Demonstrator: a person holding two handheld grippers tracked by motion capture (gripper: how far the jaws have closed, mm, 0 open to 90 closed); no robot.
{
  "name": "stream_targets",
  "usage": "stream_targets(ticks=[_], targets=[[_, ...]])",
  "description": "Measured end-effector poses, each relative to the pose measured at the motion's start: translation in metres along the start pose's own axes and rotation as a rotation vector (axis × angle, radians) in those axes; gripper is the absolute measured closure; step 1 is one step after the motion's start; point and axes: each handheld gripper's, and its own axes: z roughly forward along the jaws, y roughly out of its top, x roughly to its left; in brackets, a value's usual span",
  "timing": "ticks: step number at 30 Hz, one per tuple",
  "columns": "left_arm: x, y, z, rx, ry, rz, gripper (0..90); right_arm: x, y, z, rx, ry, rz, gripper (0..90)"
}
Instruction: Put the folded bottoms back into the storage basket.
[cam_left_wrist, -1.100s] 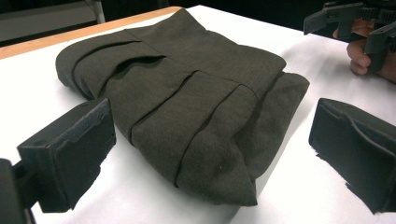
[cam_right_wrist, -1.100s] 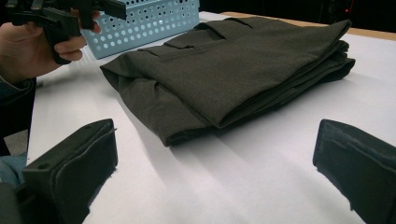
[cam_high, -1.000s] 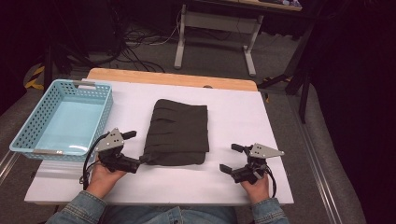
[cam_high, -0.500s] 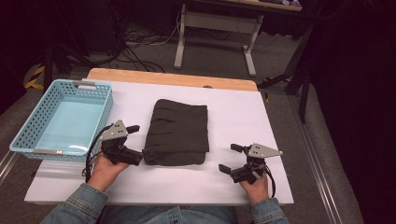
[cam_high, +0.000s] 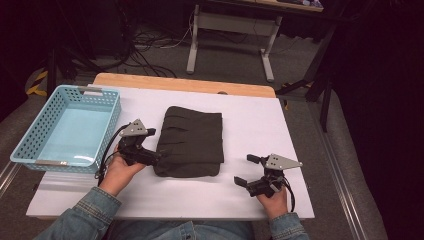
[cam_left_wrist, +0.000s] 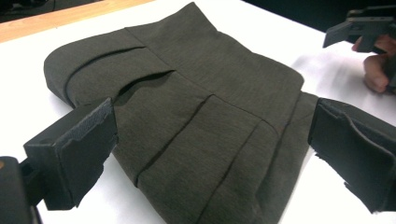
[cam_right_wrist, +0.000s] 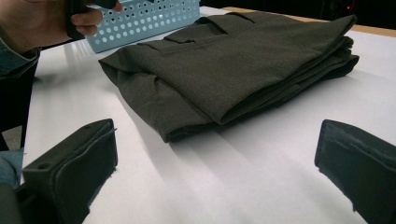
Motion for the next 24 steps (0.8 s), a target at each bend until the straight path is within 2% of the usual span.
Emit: stream_targets(ticks=[3, 10, 21, 24], targets=[[0.003, 0.004, 0.004, 0.018, 0.025, -0.006, 2.5, 0.000, 0.000, 0.000, 0.000, 0.000, 0.000, 0.2], [0.010, 0.013, 0.015, 0.049, 0.025, -0.040, 2.6, 0.000, 0.000, -0.001, -0.003, 0.004, -0.002, 0.2], [0.018, 0.021, 0.027, 0.080, 0.072, -0.052, 3.1, 0.000, 0.000, 0.000, 0.002, 0.005, -0.003, 0.2], [0.020, 0.023, 0.029, 0.085, 0.075, -0.068, 3.8, 0.001, 0.000, 0.000, 0.001, 0.007, -0.006, 0.2]])
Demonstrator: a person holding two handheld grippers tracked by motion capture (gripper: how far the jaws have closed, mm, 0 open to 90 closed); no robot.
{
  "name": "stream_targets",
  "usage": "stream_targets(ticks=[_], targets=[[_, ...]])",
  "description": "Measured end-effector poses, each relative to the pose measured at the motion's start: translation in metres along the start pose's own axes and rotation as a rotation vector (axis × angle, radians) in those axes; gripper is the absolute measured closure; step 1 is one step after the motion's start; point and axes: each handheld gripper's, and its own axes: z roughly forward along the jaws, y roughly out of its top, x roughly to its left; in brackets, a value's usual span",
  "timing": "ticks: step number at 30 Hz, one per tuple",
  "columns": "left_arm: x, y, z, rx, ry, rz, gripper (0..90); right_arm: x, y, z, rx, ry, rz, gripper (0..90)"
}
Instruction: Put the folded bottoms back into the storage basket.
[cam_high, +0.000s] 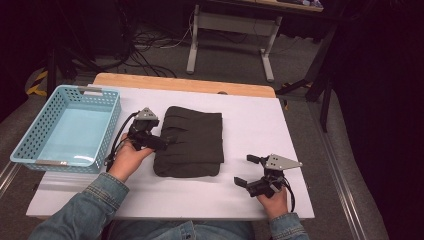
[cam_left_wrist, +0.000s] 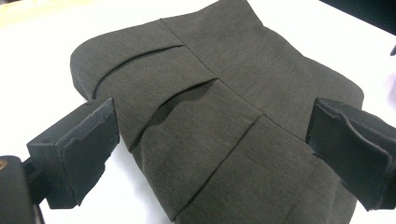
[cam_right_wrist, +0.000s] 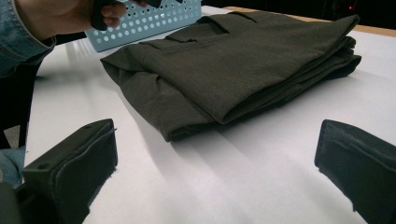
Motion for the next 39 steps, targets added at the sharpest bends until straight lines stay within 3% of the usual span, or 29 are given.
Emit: stream_targets(ticks=[5, 9, 13, 22, 32, 39], targets=[[0.004, 0.003, 0.004, 0.009, 0.002, -0.025, 4.0, 0.000, 0.000, 0.000, -0.004, 0.004, -0.003, 0.2], [0.007, 0.006, 0.011, 0.026, 0.048, -0.067, 4.0, 0.001, 0.000, 0.000, -0.007, 0.011, -0.006, 0.2], [0.011, 0.008, 0.016, 0.043, 0.064, -0.088, 4.1, 0.001, 0.000, -0.001, -0.010, 0.017, -0.009, 0.1], [0.020, 0.013, 0.028, 0.069, 0.074, -0.160, 4.7, 0.001, 0.000, -0.001, -0.010, 0.017, -0.014, 0.2], [0.029, 0.013, 0.039, 0.103, 0.081, -0.158, 5.1, 0.001, 0.000, -0.001, -0.012, 0.020, -0.017, 0.2], [0.031, 0.013, 0.049, 0.128, 0.064, -0.149, 5.6, 0.001, 0.000, -0.001, -0.011, 0.022, -0.019, 0.2]])
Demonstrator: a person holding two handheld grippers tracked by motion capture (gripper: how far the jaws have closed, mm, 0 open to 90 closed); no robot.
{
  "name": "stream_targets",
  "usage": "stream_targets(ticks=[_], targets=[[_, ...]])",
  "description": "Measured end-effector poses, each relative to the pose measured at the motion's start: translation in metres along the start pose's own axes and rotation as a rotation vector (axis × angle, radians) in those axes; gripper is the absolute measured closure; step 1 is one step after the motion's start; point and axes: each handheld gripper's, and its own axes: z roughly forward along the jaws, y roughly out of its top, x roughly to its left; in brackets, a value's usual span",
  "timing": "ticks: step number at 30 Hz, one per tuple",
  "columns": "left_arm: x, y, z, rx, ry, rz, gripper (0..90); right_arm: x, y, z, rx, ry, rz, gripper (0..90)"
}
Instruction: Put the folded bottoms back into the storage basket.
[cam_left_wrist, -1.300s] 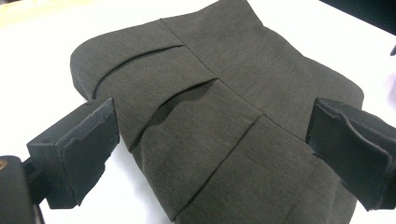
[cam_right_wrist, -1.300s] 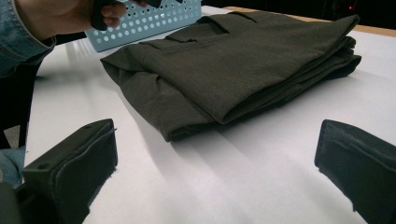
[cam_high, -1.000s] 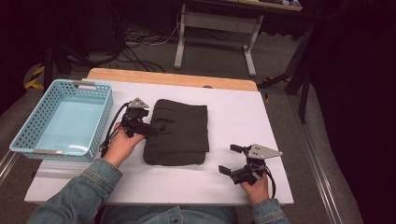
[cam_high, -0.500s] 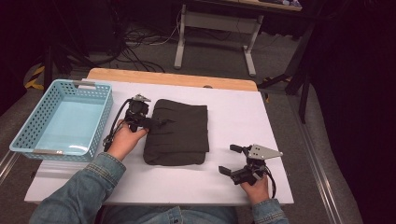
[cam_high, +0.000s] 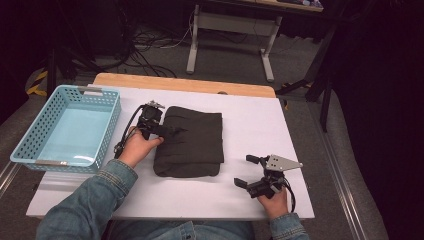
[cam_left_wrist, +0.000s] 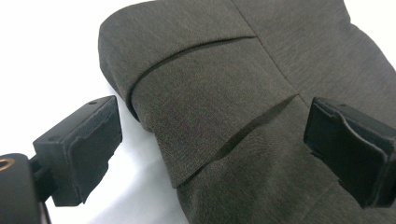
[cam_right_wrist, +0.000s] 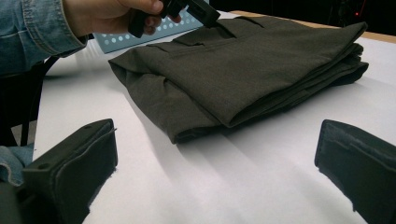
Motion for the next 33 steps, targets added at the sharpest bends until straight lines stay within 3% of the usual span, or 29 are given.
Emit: stream_targets(ticks=[10, 14, 20, 22, 25, 29, 33], targets=[[-0.001, -0.001, 0.014, 0.038, -0.014, -0.003, 5.9, 0.000, 0.000, 0.000, 0.001, 0.009, -0.004, 0.2], [-0.001, -0.002, 0.019, 0.054, 0.004, 0.011, 5.1, 0.000, 0.000, 0.000, 0.001, 0.013, -0.007, 0.1], [0.000, -0.003, 0.023, 0.070, -0.009, -0.004, 4.2, 0.000, 0.000, 0.001, 0.001, 0.014, -0.009, 0.2], [0.000, -0.004, 0.025, 0.080, -0.017, 0.008, 4.0, 0.001, 0.000, 0.001, 0.002, 0.013, -0.010, 0.2], [0.002, -0.005, 0.027, 0.097, -0.040, -0.009, 4.0, 0.001, 0.000, 0.001, 0.004, 0.013, -0.010, 0.2], [0.003, -0.006, 0.031, 0.146, -0.104, -0.062, 5.9, 0.000, 0.000, 0.001, 0.005, 0.013, -0.009, 0.2], [0.001, -0.008, 0.032, 0.149, -0.106, -0.066, 6.3, 0.000, 0.000, 0.001, 0.008, 0.013, -0.010, 0.2]])
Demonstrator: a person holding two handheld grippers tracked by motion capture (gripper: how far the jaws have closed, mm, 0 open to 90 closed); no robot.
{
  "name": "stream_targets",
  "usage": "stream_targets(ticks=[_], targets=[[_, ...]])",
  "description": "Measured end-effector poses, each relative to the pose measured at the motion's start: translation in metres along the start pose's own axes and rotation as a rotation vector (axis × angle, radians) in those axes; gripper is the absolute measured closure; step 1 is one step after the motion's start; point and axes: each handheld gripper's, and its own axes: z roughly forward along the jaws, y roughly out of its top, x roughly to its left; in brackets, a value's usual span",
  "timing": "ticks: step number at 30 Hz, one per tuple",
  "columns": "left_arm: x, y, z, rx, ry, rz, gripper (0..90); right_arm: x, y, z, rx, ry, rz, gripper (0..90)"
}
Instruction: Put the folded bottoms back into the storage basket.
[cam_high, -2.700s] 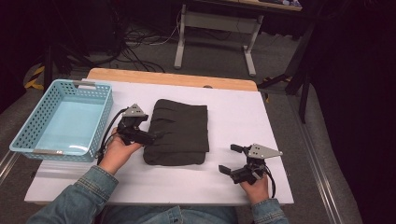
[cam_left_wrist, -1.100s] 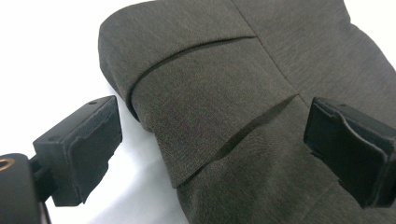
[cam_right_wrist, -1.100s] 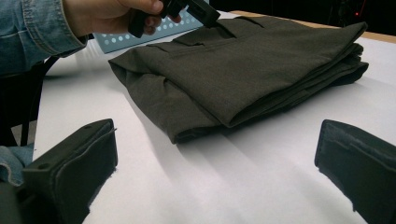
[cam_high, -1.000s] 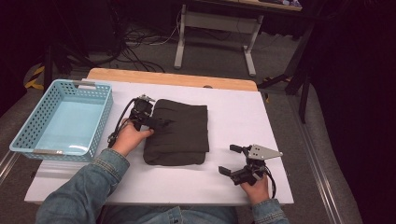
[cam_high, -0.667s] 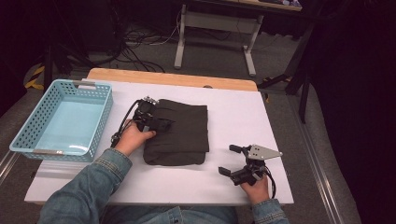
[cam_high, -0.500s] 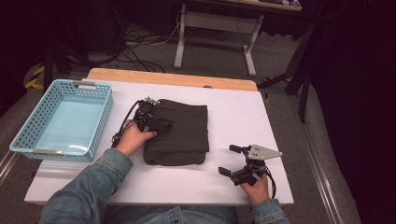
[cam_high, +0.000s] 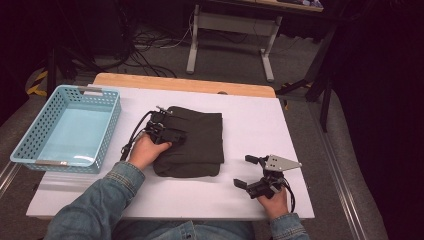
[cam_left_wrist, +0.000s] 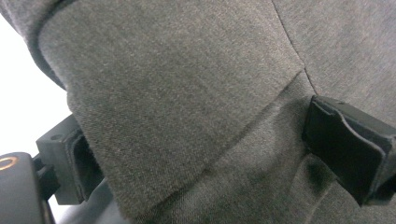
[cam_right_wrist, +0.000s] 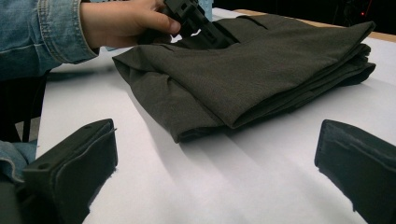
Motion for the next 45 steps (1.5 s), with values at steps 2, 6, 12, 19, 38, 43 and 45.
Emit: stream_targets(ticks=[2, 6, 12, 19, 38, 43, 45], targets=[[-0.001, 0.000, 0.001, 0.002, 0.003, 0.006, 6.6, 0.000, 0.000, 0.000, 0.002, 0.000, -0.001, 0.2], [-0.005, -0.001, 0.003, 0.004, 0.017, 0.030, 7.4, 0.000, 0.000, 0.001, 0.004, 0.000, -0.001, 0.2], [-0.009, -0.004, 0.004, -0.016, -0.023, 0.045, 19.6, 0.000, 0.000, 0.000, 0.004, -0.004, -0.004, 0.2], [-0.012, -0.006, 0.003, -0.024, -0.035, 0.041, 32.6, 0.000, 0.000, 0.001, 0.004, -0.004, -0.005, 0.2], [-0.041, -0.010, 0.000, -0.058, 0.120, 0.187, 68.8, 0.001, 0.000, 0.001, 0.010, -0.010, -0.010, 0.2], [-0.039, -0.012, -0.001, -0.084, 0.110, 0.193, 69.3, 0.001, 0.000, 0.001, 0.008, -0.010, -0.010, 0.2], [-0.040, -0.013, -0.001, -0.088, 0.125, 0.217, 69.6, 0.001, 0.000, 0.001, 0.008, -0.010, -0.009, 0.2]])
